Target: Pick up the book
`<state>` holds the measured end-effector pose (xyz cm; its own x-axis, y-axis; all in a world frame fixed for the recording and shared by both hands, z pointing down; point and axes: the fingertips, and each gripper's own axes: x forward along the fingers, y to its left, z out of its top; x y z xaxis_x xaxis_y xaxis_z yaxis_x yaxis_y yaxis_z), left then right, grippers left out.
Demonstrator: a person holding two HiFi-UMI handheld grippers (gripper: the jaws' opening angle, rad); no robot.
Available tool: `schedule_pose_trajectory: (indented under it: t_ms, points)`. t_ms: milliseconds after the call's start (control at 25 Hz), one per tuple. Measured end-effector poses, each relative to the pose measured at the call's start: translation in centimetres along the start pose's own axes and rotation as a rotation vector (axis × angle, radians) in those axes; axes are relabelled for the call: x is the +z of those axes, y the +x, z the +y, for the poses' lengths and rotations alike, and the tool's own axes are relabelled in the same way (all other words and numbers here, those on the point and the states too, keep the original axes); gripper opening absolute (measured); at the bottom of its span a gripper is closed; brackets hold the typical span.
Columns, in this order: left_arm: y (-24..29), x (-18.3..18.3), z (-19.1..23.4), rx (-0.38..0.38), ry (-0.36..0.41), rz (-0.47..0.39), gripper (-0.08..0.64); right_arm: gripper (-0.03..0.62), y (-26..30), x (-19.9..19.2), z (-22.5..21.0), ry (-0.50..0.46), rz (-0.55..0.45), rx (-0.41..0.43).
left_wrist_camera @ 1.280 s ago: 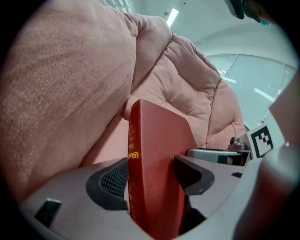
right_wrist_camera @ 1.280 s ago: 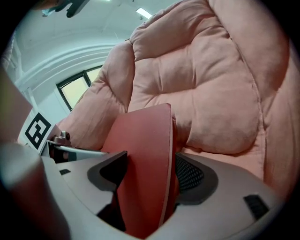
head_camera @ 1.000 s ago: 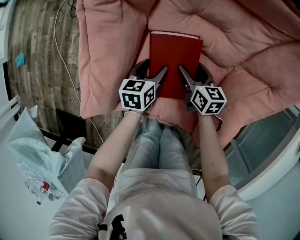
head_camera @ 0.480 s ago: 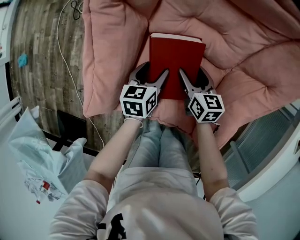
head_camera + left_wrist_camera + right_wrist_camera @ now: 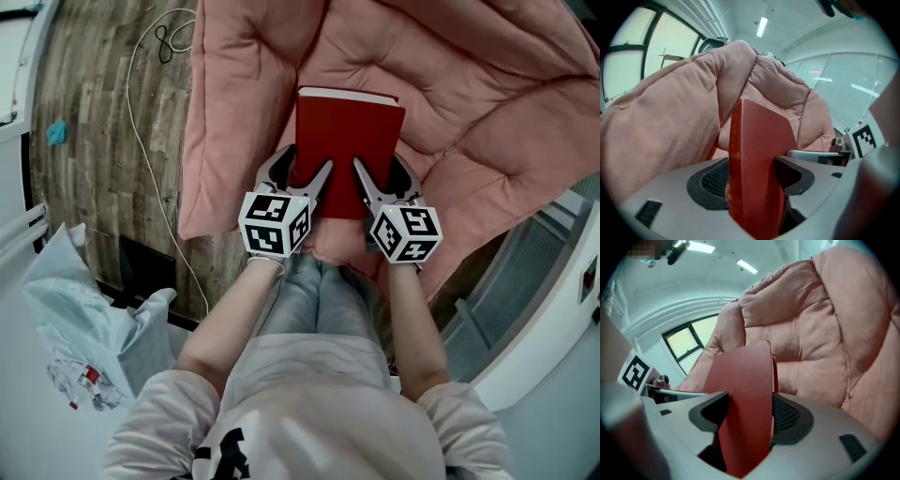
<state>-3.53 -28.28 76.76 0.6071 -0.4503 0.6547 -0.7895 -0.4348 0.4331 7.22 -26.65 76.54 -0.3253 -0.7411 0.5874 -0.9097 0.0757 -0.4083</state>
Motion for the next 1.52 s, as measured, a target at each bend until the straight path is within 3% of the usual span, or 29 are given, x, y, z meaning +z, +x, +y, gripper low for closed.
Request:
schedule_pose_trajectory:
  t_ms: [520, 1160, 1520]
  points:
    - [-6.1, 2.7, -4.0, -0.007, 0.036, -0.015, 0.29, 0.298, -6.2, 3.2, 3.5, 0.013, 0.002, -0.023]
    - [-12.0, 11.4, -7.5, 0.004, 0.101, -0.159, 0.29, 0.298, -10.3, 12.5, 7.5, -0.045, -0.117, 0.023]
    - [-14.4, 15.7, -8.7, -0.007, 0.092, -0.235, 0.29, 0.298, -11.7, 17.3, 9.4, -0.104, -0.168, 0.042]
